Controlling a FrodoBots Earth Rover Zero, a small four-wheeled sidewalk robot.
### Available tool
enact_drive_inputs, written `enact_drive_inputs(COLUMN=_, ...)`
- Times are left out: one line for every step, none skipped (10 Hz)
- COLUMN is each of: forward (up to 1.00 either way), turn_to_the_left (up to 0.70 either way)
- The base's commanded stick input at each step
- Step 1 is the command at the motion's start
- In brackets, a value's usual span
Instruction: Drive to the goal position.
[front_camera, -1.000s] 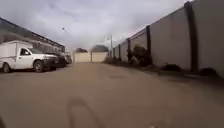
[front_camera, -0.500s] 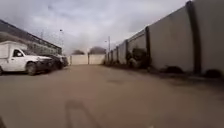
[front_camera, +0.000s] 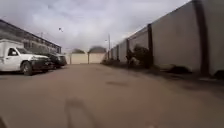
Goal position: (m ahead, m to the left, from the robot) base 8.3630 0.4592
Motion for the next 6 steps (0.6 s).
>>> enact_drive_inputs(forward=0.70, turn_to_the_left=0.04)
enact_drive_inputs(forward=0.70, turn_to_the_left=0.04)
enact_drive_inputs(forward=0.70, turn_to_the_left=0.04)
enact_drive_inputs(forward=0.70, turn_to_the_left=0.14)
enact_drive_inputs(forward=0.70, turn_to_the_left=0.21)
enact_drive_inputs(forward=0.70, turn_to_the_left=0.27)
